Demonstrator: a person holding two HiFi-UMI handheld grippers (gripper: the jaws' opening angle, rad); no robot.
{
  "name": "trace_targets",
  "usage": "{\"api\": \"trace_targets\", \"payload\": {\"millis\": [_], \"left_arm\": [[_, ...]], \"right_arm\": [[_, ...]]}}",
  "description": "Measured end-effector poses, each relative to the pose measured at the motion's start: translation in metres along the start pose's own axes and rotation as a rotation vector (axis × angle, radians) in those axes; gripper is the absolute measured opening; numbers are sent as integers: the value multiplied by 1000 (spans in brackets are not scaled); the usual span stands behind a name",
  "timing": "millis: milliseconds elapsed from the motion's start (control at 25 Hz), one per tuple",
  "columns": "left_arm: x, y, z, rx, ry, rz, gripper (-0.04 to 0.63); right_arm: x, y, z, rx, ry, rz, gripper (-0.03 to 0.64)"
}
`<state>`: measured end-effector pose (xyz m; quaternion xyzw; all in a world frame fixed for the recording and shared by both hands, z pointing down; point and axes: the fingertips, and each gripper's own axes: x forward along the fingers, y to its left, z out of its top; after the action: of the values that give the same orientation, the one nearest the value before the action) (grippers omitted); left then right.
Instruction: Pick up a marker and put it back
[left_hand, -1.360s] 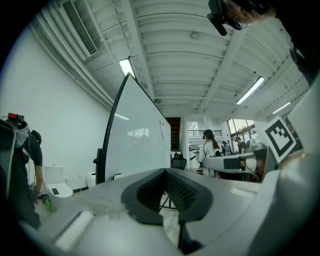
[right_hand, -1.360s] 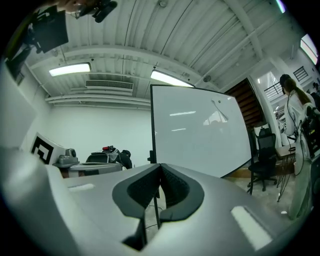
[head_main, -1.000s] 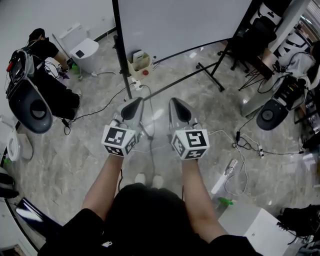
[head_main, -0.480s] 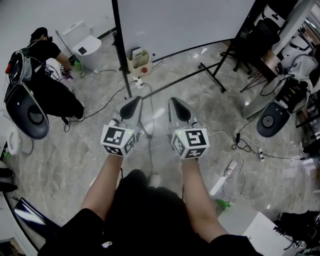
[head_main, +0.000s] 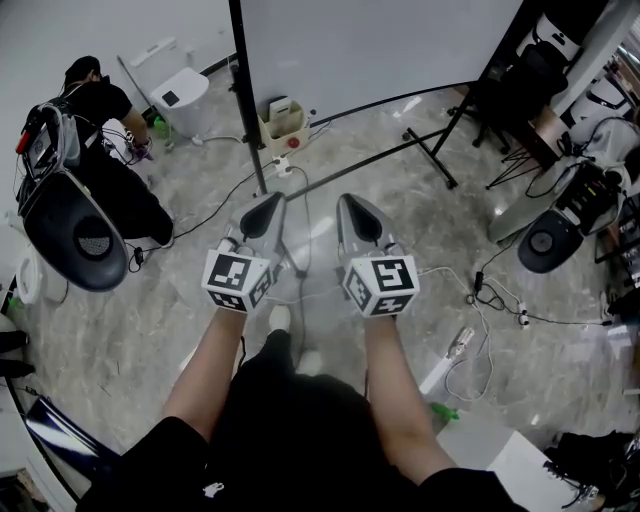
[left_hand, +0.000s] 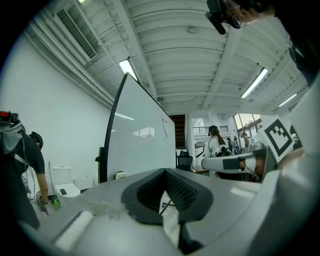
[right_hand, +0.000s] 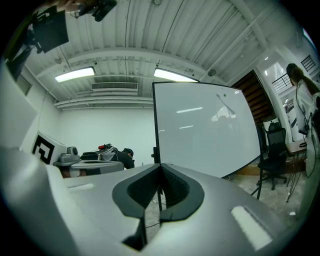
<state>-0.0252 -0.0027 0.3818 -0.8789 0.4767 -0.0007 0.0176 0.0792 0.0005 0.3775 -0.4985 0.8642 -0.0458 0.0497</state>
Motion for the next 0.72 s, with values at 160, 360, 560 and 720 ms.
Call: {"api": "trace_targets", "payload": {"millis": [160, 360, 560, 720], "left_arm": [[8, 15, -5, -11, 1, 6, 4], [27, 36, -12, -20, 10, -1, 3], [49, 60, -15, -29, 12, -19, 5], [67, 83, -14, -39, 4, -35, 5]], "right_arm": [[17, -1, -3, 2, 6, 2, 9], [43, -5, -7, 3, 13, 1, 9], [77, -7, -9, -1, 25, 3, 9], [106, -9, -9, -6, 28, 0, 9]]}}
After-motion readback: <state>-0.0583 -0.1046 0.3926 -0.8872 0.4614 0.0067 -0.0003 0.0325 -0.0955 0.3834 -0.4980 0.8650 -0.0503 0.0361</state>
